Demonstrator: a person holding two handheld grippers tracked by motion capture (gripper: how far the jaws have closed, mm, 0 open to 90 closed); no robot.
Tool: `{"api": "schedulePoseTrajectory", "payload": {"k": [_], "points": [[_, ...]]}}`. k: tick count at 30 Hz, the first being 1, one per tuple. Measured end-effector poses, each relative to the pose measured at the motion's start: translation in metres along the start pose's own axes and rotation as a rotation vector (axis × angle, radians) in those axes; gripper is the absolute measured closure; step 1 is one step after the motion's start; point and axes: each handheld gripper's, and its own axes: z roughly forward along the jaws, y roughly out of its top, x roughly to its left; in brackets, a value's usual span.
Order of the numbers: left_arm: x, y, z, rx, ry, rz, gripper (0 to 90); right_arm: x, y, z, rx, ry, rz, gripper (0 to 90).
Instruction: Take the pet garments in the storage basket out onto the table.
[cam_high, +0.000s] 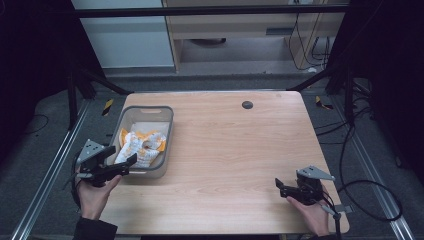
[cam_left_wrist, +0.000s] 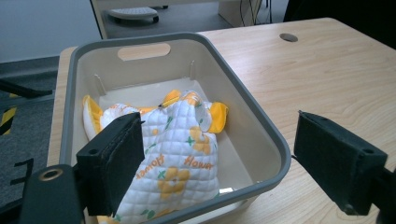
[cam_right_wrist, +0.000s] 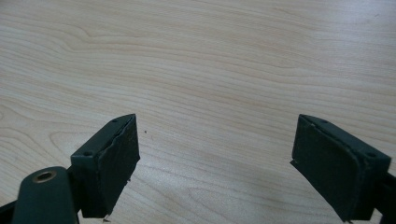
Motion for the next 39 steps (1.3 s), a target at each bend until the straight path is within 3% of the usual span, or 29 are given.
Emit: {"api": "schedulePoseTrajectory", "payload": {"k": [11, 19, 31, 39], "points": [[0.006, 0.017, 0.013, 0.058, 0.001, 0.040, 15.2, 0.000, -0.001, 0.000, 0.008, 0.000, 0.012, 14.8], [0.016, 0.025, 0.020, 0.116, -0.002, 0.027, 15.1, 0.000, -0.001, 0.002, 0.018, 0.005, 0.001, 14.8], [0.020, 0.039, 0.036, 0.185, 0.018, 0.055, 15.3, 0.000, 0.000, 0.001, 0.018, 0.008, 0.005, 14.8], [0.021, 0.046, 0.046, 0.222, 0.007, 0.057, 15.2, -0.001, 0.000, 0.002, 0.019, 0.006, -0.002, 14.8]]}}
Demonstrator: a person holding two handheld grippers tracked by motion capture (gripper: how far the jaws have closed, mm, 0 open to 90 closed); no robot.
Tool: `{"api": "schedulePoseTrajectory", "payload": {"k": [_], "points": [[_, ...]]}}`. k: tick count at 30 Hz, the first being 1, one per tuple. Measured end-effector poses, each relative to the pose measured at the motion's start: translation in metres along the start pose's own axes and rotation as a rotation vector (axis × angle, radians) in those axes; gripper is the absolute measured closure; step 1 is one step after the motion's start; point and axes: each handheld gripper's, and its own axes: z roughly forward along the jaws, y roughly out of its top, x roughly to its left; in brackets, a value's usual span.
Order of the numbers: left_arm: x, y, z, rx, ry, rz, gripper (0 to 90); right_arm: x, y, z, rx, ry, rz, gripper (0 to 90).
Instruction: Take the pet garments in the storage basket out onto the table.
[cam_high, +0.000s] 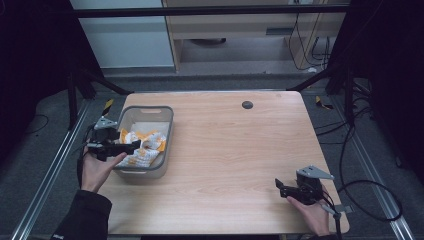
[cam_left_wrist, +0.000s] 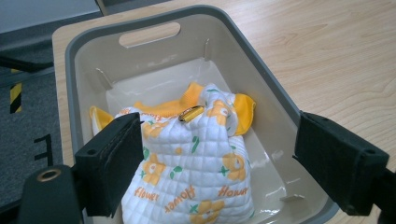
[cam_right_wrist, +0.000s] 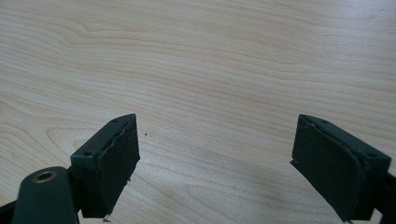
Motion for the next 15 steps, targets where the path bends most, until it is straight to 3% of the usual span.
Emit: {"api": "schedulePoseTrajectory", "payload": {"k": [7, 15], "points": [[0.000, 0.006, 0.011, 0.041, -0.017, 0.004, 15.6, 0.000, 0.000, 0.000, 0.003, -0.001, -0.002, 14.9], [0.002, 0.011, 0.023, 0.076, -0.009, 0.015, 18.6, 0.000, 0.000, 0.000, 0.005, 0.003, -0.004, 15.0]]}}
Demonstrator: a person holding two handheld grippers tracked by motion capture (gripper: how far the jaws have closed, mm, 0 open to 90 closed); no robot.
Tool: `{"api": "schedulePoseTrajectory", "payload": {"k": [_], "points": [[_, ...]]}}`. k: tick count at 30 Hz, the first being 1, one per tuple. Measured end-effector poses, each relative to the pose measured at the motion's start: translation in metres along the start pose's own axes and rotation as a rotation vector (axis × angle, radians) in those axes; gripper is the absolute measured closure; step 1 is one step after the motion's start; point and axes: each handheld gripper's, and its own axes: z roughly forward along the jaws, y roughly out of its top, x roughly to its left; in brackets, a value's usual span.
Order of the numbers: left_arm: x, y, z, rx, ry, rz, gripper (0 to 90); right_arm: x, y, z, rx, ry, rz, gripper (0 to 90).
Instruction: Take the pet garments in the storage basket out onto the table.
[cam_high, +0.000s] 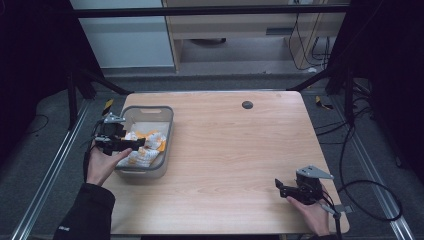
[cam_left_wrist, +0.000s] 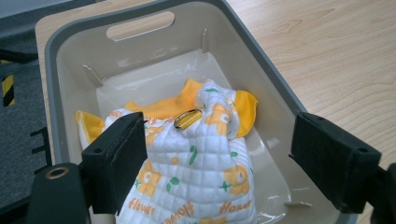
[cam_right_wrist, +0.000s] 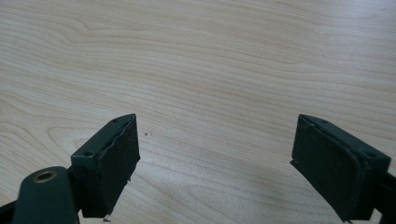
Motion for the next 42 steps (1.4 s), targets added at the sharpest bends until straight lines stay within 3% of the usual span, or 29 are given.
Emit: {"api": "schedulePoseTrajectory", "payload": {"k": [18, 27, 42], "points": [[0.006, 0.002, 0.019, 0.090, -0.019, -0.011, 24.5, 0.000, 0.000, 0.000, 0.009, 0.008, 0.007, 15.7], [0.003, 0.010, 0.027, 0.130, -0.015, -0.005, 26.1, 0.000, 0.000, 0.001, 0.013, 0.010, 0.002, 15.8], [0.002, 0.011, 0.041, 0.214, -0.003, 0.012, 40.5, 0.000, 0.000, 0.002, 0.025, 0.019, 0.000, 16.1]]}}
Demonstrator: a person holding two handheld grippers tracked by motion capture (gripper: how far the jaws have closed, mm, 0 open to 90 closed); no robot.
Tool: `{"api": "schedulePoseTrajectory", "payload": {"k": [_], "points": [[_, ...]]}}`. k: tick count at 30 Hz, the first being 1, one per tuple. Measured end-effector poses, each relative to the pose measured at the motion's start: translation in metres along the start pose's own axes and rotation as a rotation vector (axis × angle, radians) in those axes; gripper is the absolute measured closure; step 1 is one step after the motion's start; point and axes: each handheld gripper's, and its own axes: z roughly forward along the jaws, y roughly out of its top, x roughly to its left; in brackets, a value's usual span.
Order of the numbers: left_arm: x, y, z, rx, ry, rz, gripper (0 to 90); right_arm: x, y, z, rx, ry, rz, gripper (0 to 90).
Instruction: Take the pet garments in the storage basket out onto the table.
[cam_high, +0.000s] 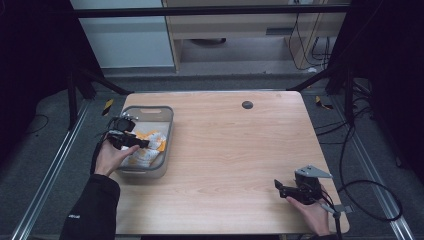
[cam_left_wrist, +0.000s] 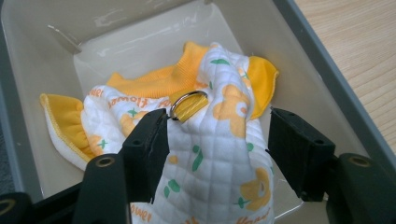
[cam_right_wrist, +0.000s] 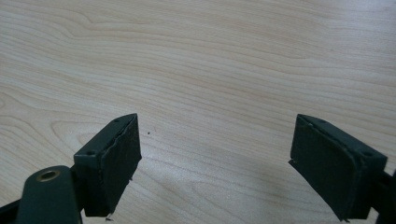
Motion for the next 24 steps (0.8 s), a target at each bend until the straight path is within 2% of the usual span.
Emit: {"api": "schedulePoseTrajectory", "payload": {"k": [6, 13, 19, 24], "points": [[-0.001, -0.002, 0.006, 0.037, 0.017, 0.012, 46.3, 0.000, 0.000, 0.000, 0.002, 0.001, -0.001, 16.1], [0.003, -0.007, 0.013, 0.056, -0.001, -0.009, 53.7, 0.000, 0.000, 0.001, 0.009, 0.001, -0.002, 15.9], [0.003, -0.009, 0.018, 0.090, 0.012, -0.003, 59.6, 0.001, -0.001, 0.001, 0.015, 0.006, 0.000, 15.6], [0.003, -0.009, 0.021, 0.110, 0.023, -0.010, 69.4, 0.001, -0.001, 0.001, 0.019, 0.007, -0.002, 15.4]]}}
